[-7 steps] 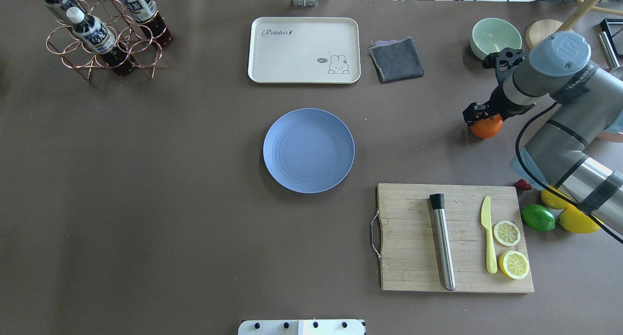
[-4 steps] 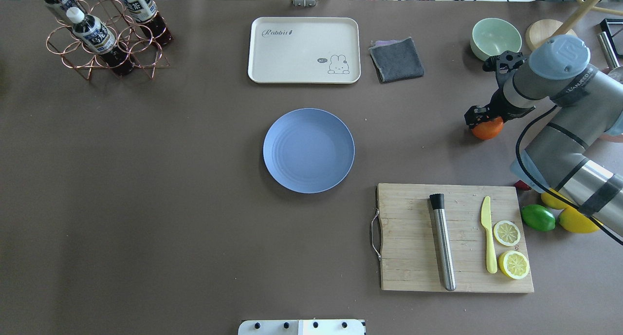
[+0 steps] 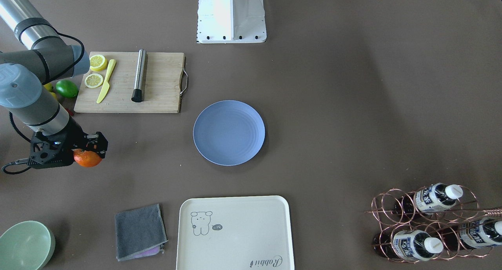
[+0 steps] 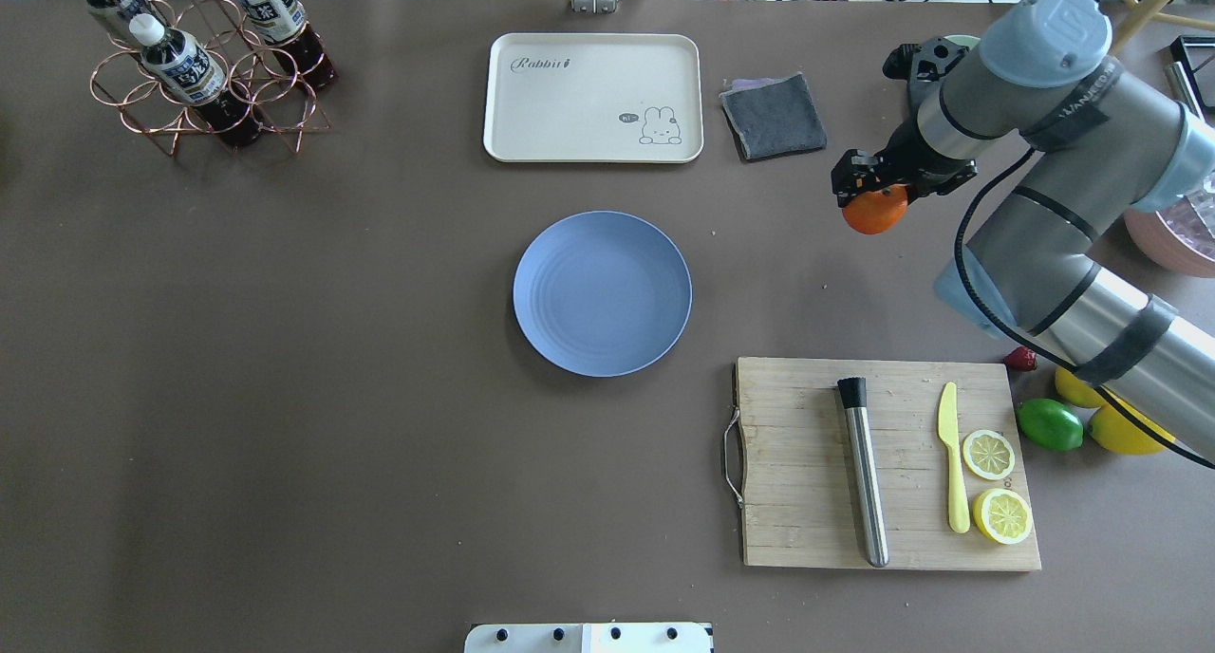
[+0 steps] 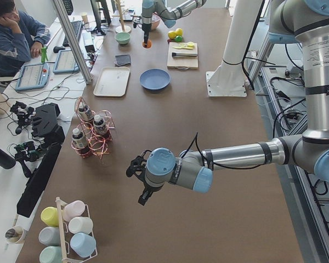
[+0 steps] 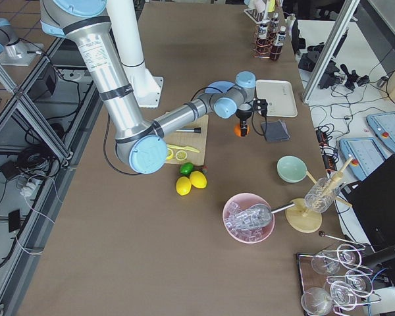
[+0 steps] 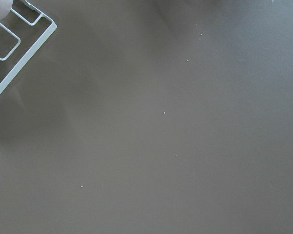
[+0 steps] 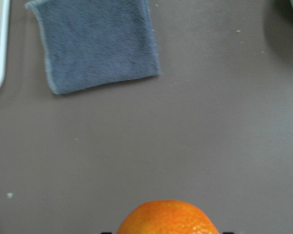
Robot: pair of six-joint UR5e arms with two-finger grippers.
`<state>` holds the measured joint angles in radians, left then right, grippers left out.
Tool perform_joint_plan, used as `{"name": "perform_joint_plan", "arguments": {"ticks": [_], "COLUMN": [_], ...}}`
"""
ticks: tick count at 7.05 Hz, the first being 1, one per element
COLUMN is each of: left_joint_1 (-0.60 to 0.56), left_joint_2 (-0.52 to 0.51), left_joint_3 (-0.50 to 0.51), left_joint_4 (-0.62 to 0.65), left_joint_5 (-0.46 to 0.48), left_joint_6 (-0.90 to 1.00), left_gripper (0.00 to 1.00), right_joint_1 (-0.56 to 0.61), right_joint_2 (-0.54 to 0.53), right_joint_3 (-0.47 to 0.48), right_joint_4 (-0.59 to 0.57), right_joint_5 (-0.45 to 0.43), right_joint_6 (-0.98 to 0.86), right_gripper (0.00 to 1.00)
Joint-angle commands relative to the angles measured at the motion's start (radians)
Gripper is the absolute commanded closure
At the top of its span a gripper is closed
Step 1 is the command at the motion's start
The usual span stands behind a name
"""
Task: Pick orange to plate
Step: 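Carry the orange with the right gripper over the blue plate and release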
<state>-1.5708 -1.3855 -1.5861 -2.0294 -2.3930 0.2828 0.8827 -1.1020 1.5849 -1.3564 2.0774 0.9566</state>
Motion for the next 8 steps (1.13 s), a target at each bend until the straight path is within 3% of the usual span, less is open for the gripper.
{"name": "perform_joint_plan", "arguments": {"ticks": [1, 2, 4, 5, 8], "left_joint_1": [0.000, 0.000, 0.000, 0.000, 0.000], "left_joint_2": [-0.001, -0.001, -0.003, 0.000, 0.002], "left_joint_3": [0.000, 0.001, 0.015, 0.015, 0.020], "left_joint_4": [0.000, 0.000, 0.000, 0.000, 0.000], "left_joint_5": [0.000, 0.000, 0.000, -0.002, -0.002], "left_joint_6": [-0.004, -0.004, -0.004, -0.001, -0.001], "left_gripper": [0.02, 0.02, 0.02, 0.02, 0.02], "right_joint_1": [-0.171, -0.235, -0.336, -0.361, -0.398], "right_joint_2": [0.199, 0.303, 0.413, 0.454, 0.453], "right_joint_3": [-0.019, -0.049, -0.167, -0.233, -0.238], "right_joint_4": [-0.120, -0.201, -0.201, -0.195, -0.194], "right_joint_5": [-0.165, -0.218, -0.328, -0.338, -0.369], "right_joint_6": [0.344, 0.431, 0.536, 0.569, 0.562], "right_gripper": [1.00, 1.00, 1.00, 1.00, 1.00]}}
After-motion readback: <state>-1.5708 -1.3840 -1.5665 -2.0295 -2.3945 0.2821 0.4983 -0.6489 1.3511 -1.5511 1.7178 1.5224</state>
